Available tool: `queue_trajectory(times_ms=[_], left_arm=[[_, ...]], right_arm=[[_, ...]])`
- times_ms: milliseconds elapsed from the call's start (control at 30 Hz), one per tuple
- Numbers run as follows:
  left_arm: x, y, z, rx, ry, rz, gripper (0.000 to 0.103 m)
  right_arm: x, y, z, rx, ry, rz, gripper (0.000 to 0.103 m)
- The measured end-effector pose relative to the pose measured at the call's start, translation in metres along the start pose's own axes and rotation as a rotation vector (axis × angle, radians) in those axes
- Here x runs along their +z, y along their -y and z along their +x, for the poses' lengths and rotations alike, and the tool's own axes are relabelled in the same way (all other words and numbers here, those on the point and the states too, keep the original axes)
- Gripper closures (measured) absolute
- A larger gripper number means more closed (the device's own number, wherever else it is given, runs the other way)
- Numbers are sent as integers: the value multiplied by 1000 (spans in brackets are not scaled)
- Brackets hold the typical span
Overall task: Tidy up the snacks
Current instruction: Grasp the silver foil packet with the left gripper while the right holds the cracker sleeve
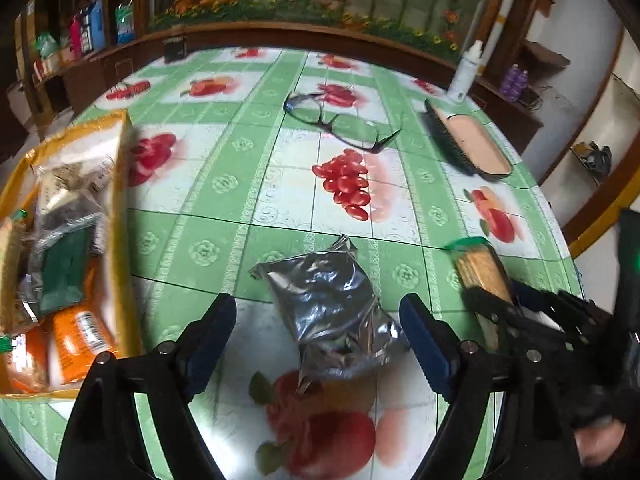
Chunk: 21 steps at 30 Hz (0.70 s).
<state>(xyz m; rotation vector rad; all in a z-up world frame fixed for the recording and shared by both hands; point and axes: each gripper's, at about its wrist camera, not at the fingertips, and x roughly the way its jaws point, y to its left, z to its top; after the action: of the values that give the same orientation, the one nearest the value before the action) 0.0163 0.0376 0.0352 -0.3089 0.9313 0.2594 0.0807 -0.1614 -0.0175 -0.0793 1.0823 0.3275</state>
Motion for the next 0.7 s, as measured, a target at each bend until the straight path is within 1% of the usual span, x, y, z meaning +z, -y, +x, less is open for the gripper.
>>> queue_trajectory(times_ms=[33,100,200,267,333,367,400,433,467,533,633,700], left_arm=[[1,0,4,12,-10,-11,20],[1,2,14,4,-32,-15,20],[-3,5,25,44,-34,31,20],[-8,6,25,70,11,75,20],[-11,4,27,88,24,96,20],[-12,2,25,93,44,105,20],[-13,-1,25,96,58,108,22],[-13,-3,24,94,60,106,28],[-13,-4,22,88,73,112,39],[-12,-7,21,85,78,116,38],[-11,-11,20,58,83,106,39],[-10,-12,20,49,85,104,39]], right_arm=[[0,0,0,-5,1,0,54],[-1,-2,0,-12,2,-1,54],[-1,-2,0,-6,2,-5,54],[-2,-3,-1,1,3,-6,53],[-4,-6,-1,8,4,-15,53],[-4,-8,-2,9,6,-23,53],[-5,-11,-2,8,8,-34,53],[-6,-15,-1,9,11,-43,53],[-7,-18,-1,13,13,-54,53],[-10,-27,-1,5,21,-81,53],[-13,-37,0,-45,42,-129,53],[-13,-39,1,-44,49,-131,53]])
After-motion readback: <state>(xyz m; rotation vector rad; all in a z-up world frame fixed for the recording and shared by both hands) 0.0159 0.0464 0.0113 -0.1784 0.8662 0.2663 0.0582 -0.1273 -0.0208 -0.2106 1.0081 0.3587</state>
